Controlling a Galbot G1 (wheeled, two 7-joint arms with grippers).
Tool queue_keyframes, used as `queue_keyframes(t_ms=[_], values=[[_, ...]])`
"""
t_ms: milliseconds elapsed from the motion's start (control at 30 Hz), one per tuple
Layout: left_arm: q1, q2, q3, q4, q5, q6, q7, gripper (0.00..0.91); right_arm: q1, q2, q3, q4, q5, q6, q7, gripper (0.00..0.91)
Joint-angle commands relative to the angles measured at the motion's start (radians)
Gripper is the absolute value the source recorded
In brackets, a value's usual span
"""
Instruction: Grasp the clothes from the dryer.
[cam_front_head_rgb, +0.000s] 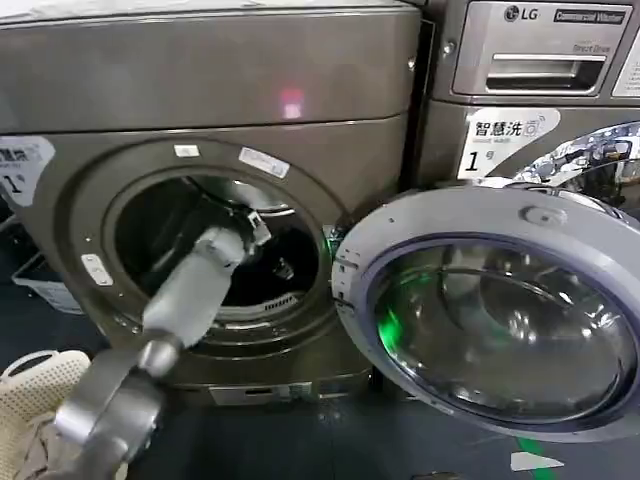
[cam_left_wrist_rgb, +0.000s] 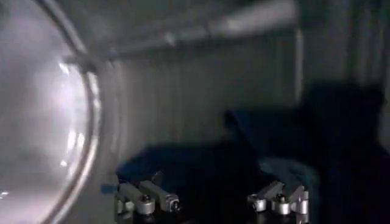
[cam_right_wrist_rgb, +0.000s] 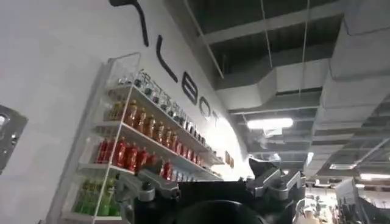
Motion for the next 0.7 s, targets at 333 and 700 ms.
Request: queue_keyframes(t_ms=[333, 700], values=[[-0.015, -0.057, 0.076, 0.136, 0.102, -0.003, -0.022, 0.717, 0.0, 0.007, 0.001, 0.004, 0.001, 0.002, -0.001, 0.907], [-0.003, -0.074, 0.049, 0.131, 0.098, -0.008, -0.05, 0.057, 0.0, 0.02, 0.001, 0.005, 0.002, 0.011, -0.003, 0.907]])
